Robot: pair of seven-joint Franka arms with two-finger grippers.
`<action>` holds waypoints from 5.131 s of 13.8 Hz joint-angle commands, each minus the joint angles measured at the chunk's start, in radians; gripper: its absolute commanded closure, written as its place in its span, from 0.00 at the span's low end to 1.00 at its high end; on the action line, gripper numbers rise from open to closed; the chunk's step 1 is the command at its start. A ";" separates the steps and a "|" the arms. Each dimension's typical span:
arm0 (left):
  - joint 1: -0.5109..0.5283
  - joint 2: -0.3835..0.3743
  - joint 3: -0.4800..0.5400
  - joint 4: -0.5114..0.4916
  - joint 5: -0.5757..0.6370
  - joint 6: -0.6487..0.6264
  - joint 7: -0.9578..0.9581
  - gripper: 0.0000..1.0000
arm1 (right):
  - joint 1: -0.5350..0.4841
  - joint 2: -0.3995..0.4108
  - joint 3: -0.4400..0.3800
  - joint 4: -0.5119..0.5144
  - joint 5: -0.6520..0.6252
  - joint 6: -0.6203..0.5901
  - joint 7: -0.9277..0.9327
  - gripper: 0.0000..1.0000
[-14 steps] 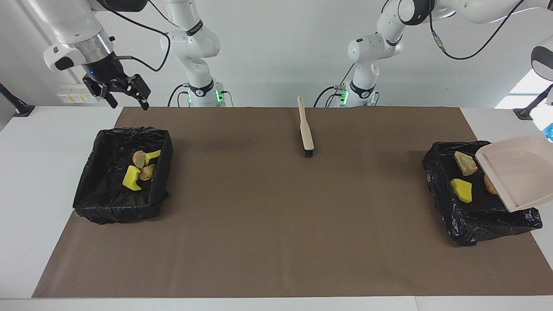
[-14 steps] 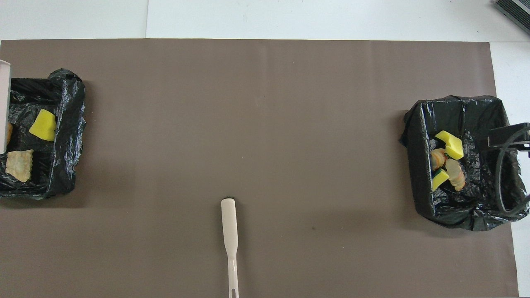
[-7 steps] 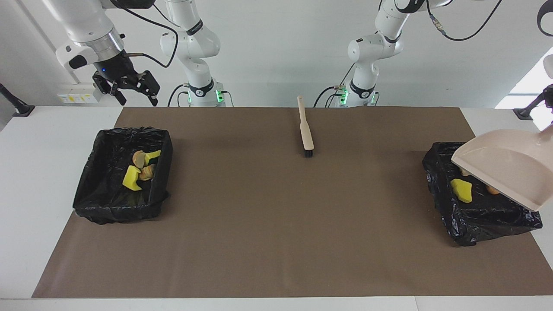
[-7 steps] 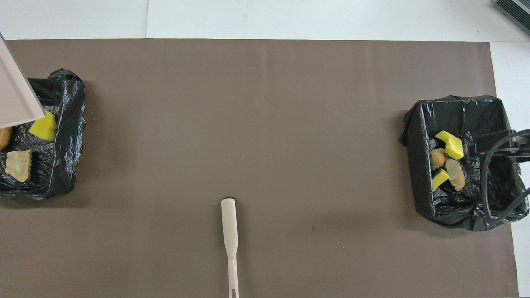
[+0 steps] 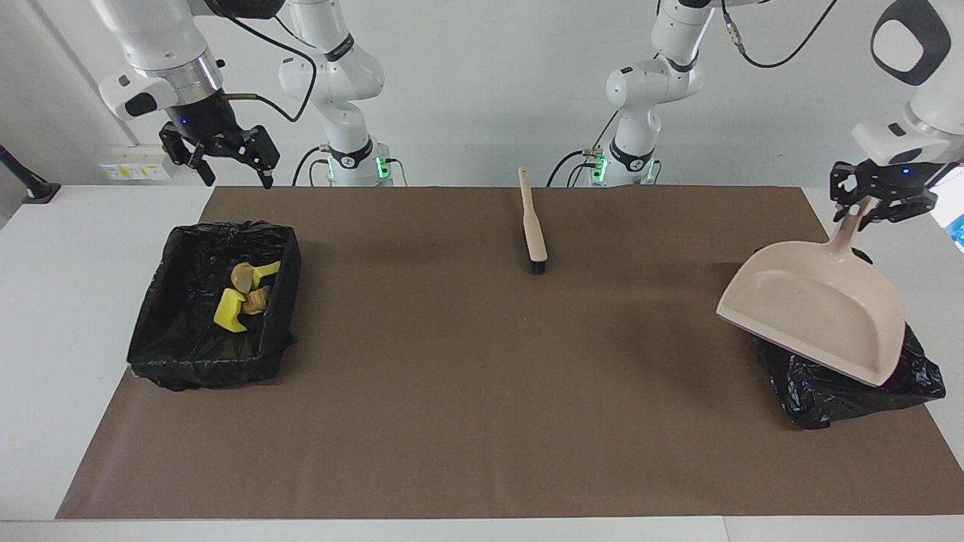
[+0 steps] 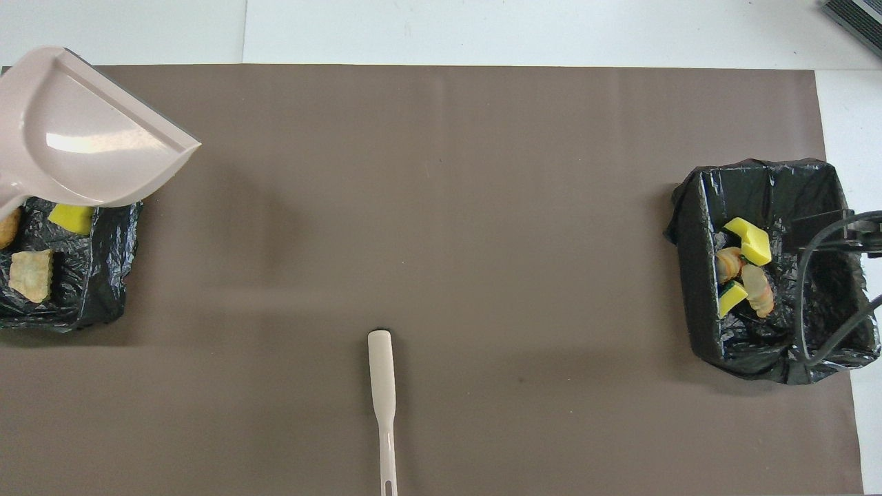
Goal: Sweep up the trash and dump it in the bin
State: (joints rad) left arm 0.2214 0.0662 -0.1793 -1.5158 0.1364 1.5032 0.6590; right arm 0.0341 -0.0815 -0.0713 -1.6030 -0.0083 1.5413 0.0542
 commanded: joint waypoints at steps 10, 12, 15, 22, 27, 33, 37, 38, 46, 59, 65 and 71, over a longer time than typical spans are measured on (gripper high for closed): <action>-0.019 -0.014 -0.475 -0.331 -0.172 0.366 -0.856 1.00 | -0.002 -0.021 0.005 -0.001 0.008 -0.038 0.001 0.00; -0.088 0.055 -0.485 -0.340 -0.172 0.440 -0.951 1.00 | -0.002 -0.021 0.005 0.000 0.008 -0.038 -0.001 0.00; -0.160 0.138 -0.486 -0.351 -0.170 0.552 -1.105 1.00 | -0.002 -0.021 0.005 0.000 0.008 -0.038 0.001 0.00; -0.211 0.156 -0.500 -0.455 -0.140 0.641 -1.138 1.00 | -0.002 -0.021 0.005 0.000 0.007 -0.038 -0.001 0.00; -0.227 0.164 -0.509 -0.475 -0.121 0.667 -1.134 1.00 | -0.002 -0.021 0.005 0.000 0.008 -0.038 0.001 0.00; -0.235 0.167 -0.509 -0.512 -0.121 0.723 -1.150 0.92 | -0.002 -0.021 0.005 0.000 0.008 -0.038 -0.001 0.00; -0.234 0.169 -0.509 -0.509 -0.121 0.726 -1.225 0.29 | -0.002 -0.021 0.005 0.000 0.008 -0.038 0.000 0.00; -0.232 0.169 -0.509 -0.506 -0.121 0.726 -1.219 0.12 | -0.002 -0.021 0.005 0.000 0.007 -0.038 0.001 0.00; -0.030 0.103 -0.502 -0.413 -0.121 0.585 -1.214 0.00 | -0.002 -0.021 0.005 0.000 0.008 -0.038 0.000 0.00; -0.105 -0.083 0.003 -0.173 -0.129 0.113 -0.776 0.00 | -0.002 -0.021 0.005 0.000 0.008 -0.038 0.000 0.00; -0.099 -0.132 -0.005 -0.053 -0.120 -0.052 -0.736 0.00 | -0.002 -0.021 0.005 0.000 0.008 -0.038 -0.001 0.00; -0.083 -0.138 0.006 -0.081 -0.130 0.071 -0.716 0.00 | -0.002 -0.021 0.005 0.000 0.008 -0.038 0.001 0.00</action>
State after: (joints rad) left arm 0.1373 -0.0600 -0.1786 -1.5754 0.0030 1.5384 -0.0750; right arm 0.0364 -0.0903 -0.0666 -1.5966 -0.0069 1.5108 0.0542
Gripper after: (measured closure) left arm 0.000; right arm 0.000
